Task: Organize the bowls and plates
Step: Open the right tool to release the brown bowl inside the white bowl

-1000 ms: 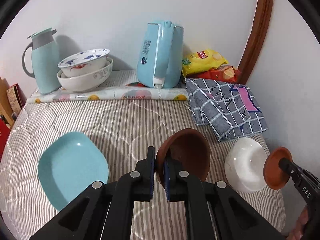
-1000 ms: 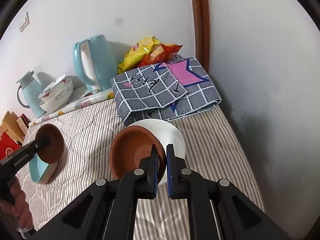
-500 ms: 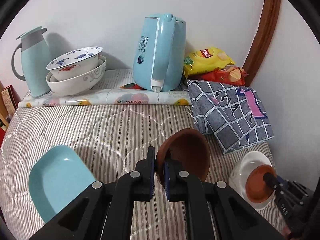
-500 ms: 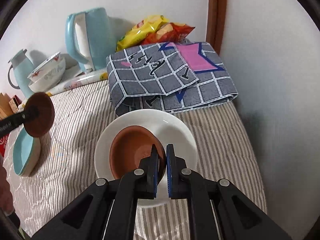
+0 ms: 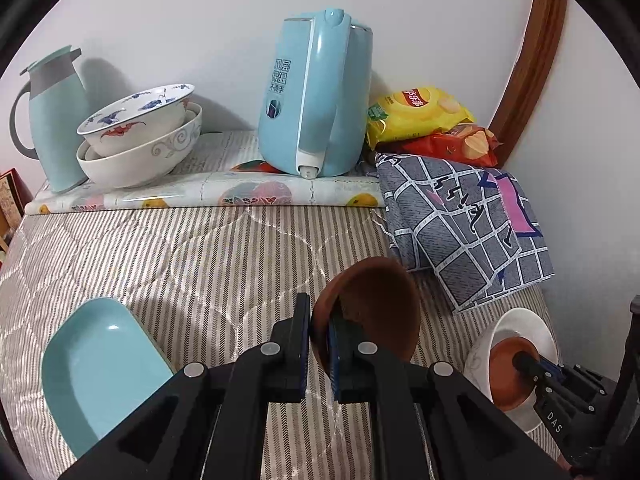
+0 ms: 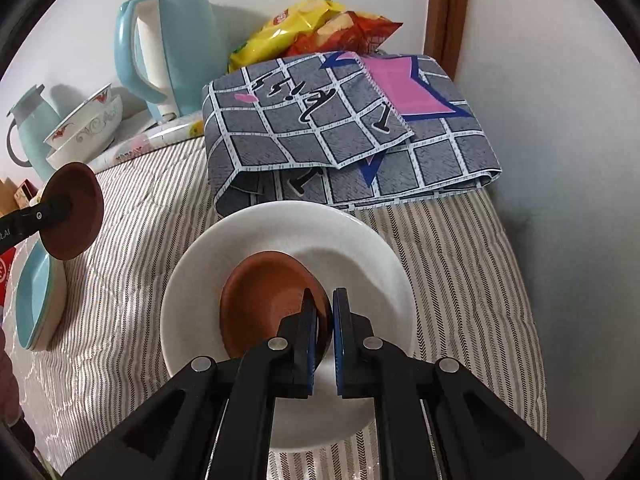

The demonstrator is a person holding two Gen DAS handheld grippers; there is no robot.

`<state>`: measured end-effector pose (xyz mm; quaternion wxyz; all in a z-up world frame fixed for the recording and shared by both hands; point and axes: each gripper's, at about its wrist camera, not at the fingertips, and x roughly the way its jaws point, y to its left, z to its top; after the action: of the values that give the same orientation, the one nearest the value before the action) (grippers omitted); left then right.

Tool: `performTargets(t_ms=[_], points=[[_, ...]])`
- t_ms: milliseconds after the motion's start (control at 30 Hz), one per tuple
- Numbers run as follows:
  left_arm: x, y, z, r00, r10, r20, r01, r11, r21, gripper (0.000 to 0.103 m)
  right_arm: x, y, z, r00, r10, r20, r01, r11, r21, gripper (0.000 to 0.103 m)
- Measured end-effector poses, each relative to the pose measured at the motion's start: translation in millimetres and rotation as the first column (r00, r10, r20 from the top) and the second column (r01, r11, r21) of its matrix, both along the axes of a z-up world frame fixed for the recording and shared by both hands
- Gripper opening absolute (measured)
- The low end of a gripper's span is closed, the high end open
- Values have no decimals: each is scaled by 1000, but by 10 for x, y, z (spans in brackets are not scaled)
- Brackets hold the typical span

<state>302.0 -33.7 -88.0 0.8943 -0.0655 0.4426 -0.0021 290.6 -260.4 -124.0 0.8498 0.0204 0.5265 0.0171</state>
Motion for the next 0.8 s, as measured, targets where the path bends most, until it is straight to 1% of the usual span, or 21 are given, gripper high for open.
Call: performTargets(t_ms=[133, 267, 367, 467, 567, 633, 667, 733, 800], points=[[20, 5, -38, 1000, 0, -7, 0, 1000, -7, 8, 36, 9, -11, 1000, 1, -6, -1, 1000, -11, 7], [39, 18, -88, 1000, 2, -16, -2, 1000, -11, 8, 62, 58, -76, 999, 21, -31, -23, 996, -87, 9], [44, 34, -114, 1000, 6, -22, -6, 1000, -14, 8, 64, 85, -89, 998, 35, -46, -39, 996, -86, 10], [41, 38, -131, 1000, 8, -27, -8, 1000, -16, 8, 70, 140, -105, 997, 47, -54, -54, 991, -120, 11], [15, 40, -133, 1000, 7, -27, -7, 1000, -15, 8, 61, 149, -106, 998, 40, -52, -46, 990, -134, 16], [-1, 33, -135, 999, 5, -31, -6, 1000, -19, 8, 36, 152, -91, 998, 30, -46, -35, 993, -110, 24], [-14, 35, -130, 999, 6, -32, -7, 1000, -22, 8, 15, 170, -76, 999, 34, -39, -38, 994, -104, 26], [-38, 26, -116, 1000, 6, -29, -7, 1000, -22, 8, -21, 207, -51, 999, 41, -22, -43, 992, -120, 36], [-68, 7, -89, 1000, 5, -27, -6, 1000, -22, 8, -56, 227, -16, 999, 48, -4, -48, 990, -132, 37]])
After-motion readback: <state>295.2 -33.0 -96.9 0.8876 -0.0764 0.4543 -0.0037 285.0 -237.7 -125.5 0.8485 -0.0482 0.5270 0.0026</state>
